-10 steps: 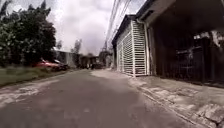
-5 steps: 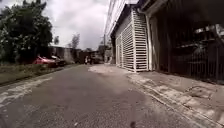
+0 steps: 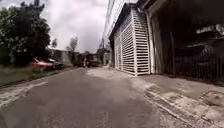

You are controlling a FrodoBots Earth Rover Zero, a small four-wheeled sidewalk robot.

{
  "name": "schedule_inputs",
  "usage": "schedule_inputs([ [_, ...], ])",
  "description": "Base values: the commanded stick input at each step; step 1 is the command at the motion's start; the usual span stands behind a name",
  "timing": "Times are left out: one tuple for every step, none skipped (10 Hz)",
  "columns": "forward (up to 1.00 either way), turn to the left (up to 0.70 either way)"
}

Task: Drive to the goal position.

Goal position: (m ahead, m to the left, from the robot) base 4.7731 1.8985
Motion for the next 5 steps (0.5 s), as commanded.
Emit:
schedule_inputs([
  [0.7, 0.0],
  [0.7, 0.0],
  [0.7, 0.0],
  [0.7, 0.0],
  [0.7, 0.0],
])
